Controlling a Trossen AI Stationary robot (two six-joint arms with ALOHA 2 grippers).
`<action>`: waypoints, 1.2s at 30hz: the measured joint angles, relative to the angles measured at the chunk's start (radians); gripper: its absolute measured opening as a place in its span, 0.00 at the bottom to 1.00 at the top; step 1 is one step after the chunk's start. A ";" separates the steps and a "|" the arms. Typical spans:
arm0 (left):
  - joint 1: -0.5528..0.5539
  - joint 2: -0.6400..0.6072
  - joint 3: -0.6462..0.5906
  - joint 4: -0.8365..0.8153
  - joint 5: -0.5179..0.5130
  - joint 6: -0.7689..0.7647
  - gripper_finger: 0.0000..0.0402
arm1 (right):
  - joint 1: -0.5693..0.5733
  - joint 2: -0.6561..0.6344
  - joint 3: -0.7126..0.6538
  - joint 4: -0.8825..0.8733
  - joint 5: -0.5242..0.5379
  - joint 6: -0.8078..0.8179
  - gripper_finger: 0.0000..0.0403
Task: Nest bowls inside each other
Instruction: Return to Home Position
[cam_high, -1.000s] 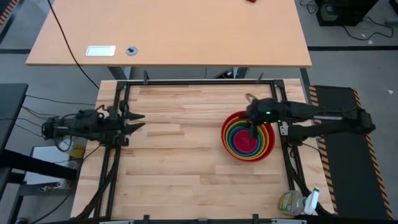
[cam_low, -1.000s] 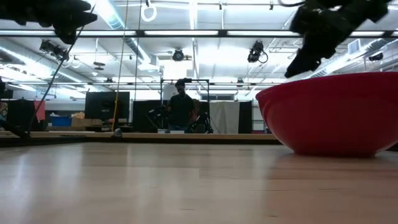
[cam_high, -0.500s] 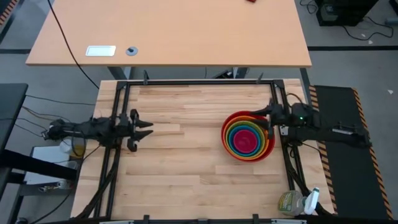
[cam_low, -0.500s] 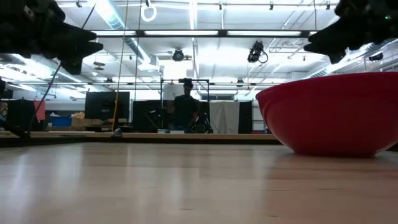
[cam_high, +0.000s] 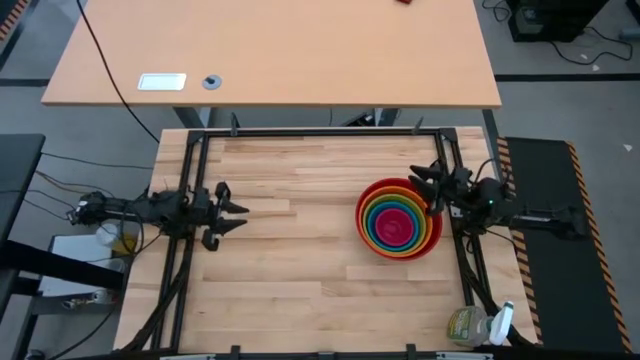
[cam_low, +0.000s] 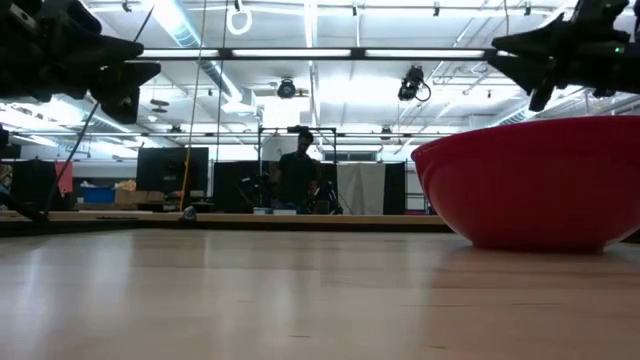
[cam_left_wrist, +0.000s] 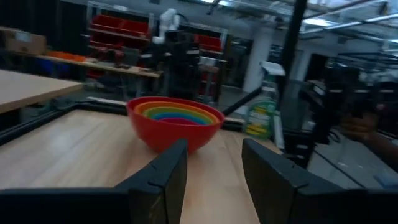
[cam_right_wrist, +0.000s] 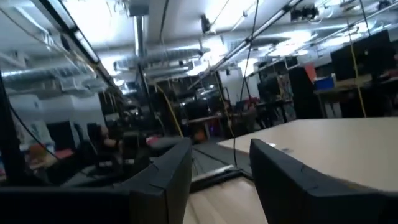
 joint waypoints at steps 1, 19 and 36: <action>0.000 0.000 0.000 0.000 0.012 0.004 0.39 | 0.001 0.003 -0.004 -0.001 -0.001 -0.003 0.42; 0.000 0.000 -0.001 0.049 0.019 0.289 0.39 | 0.003 0.004 -0.007 -0.031 0.023 -0.113 0.42; 0.007 0.001 0.013 0.065 0.053 0.177 0.39 | 0.003 0.007 -0.007 -0.030 0.022 -0.078 0.42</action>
